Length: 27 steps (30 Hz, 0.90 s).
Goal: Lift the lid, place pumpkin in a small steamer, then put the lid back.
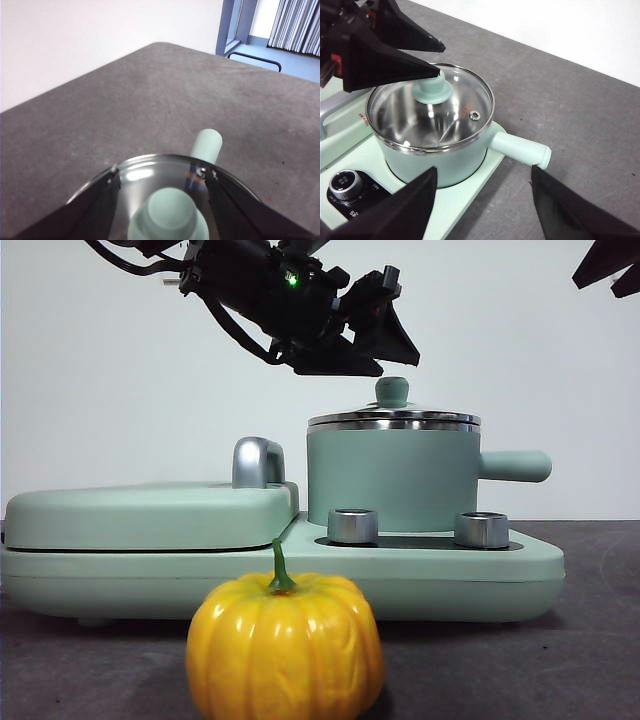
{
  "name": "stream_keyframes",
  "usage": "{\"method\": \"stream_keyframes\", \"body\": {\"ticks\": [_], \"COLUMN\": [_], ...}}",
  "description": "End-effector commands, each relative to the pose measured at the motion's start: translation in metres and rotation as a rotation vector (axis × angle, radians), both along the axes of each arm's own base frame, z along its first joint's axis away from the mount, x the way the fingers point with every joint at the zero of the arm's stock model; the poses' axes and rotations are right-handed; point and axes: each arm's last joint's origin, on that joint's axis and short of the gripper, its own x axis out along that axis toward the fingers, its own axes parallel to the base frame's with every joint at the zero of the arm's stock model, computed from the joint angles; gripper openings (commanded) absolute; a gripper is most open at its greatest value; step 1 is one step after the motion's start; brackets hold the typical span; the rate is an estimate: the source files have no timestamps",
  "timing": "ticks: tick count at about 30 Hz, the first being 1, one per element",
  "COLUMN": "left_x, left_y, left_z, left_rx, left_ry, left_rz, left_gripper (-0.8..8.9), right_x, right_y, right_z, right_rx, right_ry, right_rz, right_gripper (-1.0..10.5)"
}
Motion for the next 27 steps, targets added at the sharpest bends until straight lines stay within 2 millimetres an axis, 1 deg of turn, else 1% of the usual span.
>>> {"method": "stream_keyframes", "body": {"ticks": [1,5,13,27], "left_x": [0.002,0.001,0.001,0.001], "left_y": [-0.006,-0.005,-0.006,-0.012], "left_z": [-0.004,-0.009,-0.007,-0.016], "left_rx": [0.018,0.050,0.032,0.047], "left_ry": [0.025,0.066,0.042,0.060], "left_rz": [-0.011,-0.011,-0.011,-0.022], "left_gripper": [2.80,2.80,2.80,2.77], "right_x": [0.001,0.001,0.001,0.001], "right_y": [0.000,0.000,0.000,0.000], "right_z": [0.006,0.006,0.006,0.006], "right_rx": [0.013,0.013,0.013,0.013], "right_ry": [-0.017,-0.017,-0.017,-0.017], "right_rz": [-0.003,-0.003,-0.003,-0.003], "right_gripper": [3.0,3.0,3.0,3.0]}}
